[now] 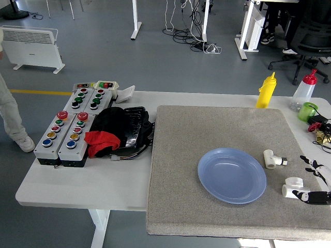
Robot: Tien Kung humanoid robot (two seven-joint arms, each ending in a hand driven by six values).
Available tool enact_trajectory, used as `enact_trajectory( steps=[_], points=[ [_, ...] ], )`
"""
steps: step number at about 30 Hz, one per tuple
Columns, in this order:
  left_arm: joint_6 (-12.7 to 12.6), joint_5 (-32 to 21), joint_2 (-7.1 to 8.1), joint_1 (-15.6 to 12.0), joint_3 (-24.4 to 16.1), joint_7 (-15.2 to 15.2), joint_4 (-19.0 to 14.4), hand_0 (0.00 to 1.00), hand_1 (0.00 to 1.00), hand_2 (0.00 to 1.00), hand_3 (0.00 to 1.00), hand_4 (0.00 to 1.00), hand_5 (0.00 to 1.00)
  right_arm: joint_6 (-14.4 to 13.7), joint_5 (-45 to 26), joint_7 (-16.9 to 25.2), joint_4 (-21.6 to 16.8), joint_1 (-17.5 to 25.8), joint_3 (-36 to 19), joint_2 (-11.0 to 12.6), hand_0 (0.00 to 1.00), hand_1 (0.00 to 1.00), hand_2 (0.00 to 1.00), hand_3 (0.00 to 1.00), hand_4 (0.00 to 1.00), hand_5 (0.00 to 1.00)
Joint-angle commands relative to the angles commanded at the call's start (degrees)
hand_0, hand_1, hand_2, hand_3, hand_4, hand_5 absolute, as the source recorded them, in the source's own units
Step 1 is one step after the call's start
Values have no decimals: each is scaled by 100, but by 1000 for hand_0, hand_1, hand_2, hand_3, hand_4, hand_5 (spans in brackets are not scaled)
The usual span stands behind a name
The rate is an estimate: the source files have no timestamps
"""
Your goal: Pick pipe place plate twice
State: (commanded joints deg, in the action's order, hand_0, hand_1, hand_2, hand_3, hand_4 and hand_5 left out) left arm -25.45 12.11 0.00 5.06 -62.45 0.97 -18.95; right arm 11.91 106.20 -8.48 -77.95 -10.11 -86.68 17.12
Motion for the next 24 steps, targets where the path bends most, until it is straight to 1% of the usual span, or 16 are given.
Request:
enact_trajectory(
  steps=[1, 4, 7, 8, 11, 13, 14, 19, 22, 24],
  points=[
    [0, 6, 0, 0, -2, -6, 0, 631, 650, 678, 730, 520, 998, 3, 17, 0, 2, -4, 5, 4, 985, 925, 998, 992, 719, 2],
    [0, 31, 0, -4, -17, -29, 1, 631, 650, 678, 730, 520, 998, 46, 26, -8, 15, -38, 54, 37, 985, 925, 998, 992, 719, 2],
    [-6, 42, 0, -12, -30, -41, 2, 631, 650, 678, 730, 520, 998, 151, 84, -68, 25, -102, 151, 96, 985, 925, 998, 992, 719, 2],
    [-6, 42, 0, -13, -31, -42, 3, 630, 647, 675, 729, 516, 998, 161, 90, -75, 26, -108, 160, 101, 975, 918, 998, 975, 718, 2],
    [-10, 50, 0, -20, -33, -50, 3, 630, 647, 675, 729, 516, 998, 312, 128, -138, 8, -141, 200, 138, 975, 918, 998, 975, 718, 2],
    [-9, 39, 0, -21, -26, -47, 4, 630, 647, 675, 729, 516, 998, 360, 124, -154, -25, -140, 192, 158, 975, 918, 998, 975, 718, 2],
    [-9, 23, 0, -19, -17, -41, 5, 629, 646, 673, 729, 511, 998, 373, 110, -156, -57, -134, 180, 174, 974, 915, 998, 974, 751, 8],
    [-7, -36, 0, -2, 13, -18, 10, 629, 646, 673, 729, 511, 998, 426, 56, -143, -243, -93, 150, 268, 974, 915, 998, 974, 751, 8],
    [-6, -49, 0, 10, 20, -10, 12, 629, 645, 671, 727, 509, 998, 465, 53, -157, -255, -115, 201, 298, 974, 915, 998, 973, 752, 14],
    [-13, -46, 0, 28, 17, -14, 12, 629, 645, 671, 727, 509, 998, 513, 143, -211, -185, -174, 313, 317, 974, 915, 998, 973, 752, 14]
  ],
)
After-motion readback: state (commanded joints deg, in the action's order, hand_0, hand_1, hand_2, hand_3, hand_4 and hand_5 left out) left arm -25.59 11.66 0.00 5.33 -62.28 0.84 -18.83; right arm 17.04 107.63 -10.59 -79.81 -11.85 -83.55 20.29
